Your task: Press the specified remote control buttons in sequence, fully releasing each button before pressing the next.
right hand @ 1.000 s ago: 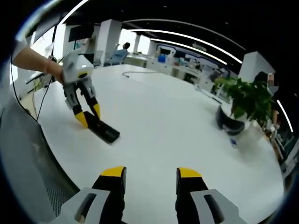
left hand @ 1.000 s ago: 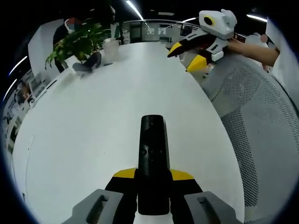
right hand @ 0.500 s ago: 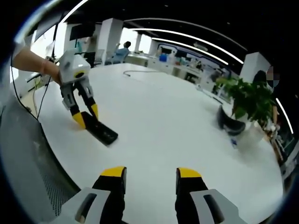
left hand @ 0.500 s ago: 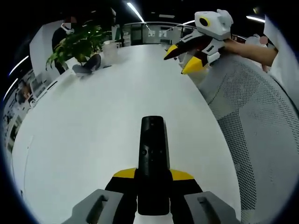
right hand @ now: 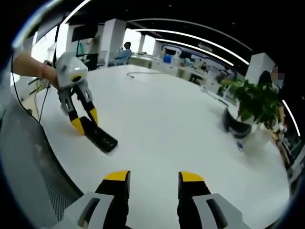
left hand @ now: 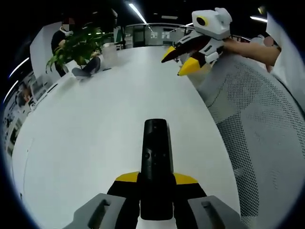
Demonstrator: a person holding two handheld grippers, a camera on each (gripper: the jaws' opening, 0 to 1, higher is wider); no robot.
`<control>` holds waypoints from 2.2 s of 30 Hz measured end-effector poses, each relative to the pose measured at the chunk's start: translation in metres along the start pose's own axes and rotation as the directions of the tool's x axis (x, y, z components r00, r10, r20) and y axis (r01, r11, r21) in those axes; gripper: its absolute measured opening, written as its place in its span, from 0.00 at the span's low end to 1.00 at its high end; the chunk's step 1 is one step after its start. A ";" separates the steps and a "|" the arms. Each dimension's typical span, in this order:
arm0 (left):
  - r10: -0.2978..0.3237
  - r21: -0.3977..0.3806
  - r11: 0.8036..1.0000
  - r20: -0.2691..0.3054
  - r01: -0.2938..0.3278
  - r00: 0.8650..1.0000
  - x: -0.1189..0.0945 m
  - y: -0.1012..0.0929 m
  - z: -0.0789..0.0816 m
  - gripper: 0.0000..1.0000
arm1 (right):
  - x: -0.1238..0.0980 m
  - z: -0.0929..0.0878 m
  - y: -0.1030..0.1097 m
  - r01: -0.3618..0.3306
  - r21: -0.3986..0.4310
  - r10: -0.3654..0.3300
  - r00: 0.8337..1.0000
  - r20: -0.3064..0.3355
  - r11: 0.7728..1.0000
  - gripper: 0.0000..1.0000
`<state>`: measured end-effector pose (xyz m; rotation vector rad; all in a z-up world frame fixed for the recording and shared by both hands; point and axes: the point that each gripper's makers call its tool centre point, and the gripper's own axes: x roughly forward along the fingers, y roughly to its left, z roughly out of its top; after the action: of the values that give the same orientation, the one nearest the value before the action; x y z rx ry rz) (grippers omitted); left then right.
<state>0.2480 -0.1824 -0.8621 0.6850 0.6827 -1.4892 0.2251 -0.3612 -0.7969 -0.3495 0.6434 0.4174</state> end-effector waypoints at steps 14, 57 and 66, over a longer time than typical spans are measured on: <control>0.005 -0.007 1.000 -0.015 -0.005 1.000 -0.003 -0.014 -0.003 0.24 | 0.002 0.000 0.006 -0.036 -0.007 0.036 0.999 0.001 0.999 0.35; 0.074 -0.094 0.991 -0.241 -0.099 0.968 0.000 -0.024 -0.006 0.24 | 0.004 -0.003 0.047 -0.231 -0.111 0.229 0.973 -0.027 0.967 0.27; 0.073 -0.083 0.992 -0.227 -0.094 0.971 -0.001 -0.027 -0.006 0.24 | 0.004 -0.005 0.039 -0.193 -0.055 0.191 0.981 -0.035 0.980 0.23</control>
<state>0.2215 -0.1764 -0.8648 0.8078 0.8795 -1.3061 0.2065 -0.3288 -0.8104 -0.3504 0.6976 0.6172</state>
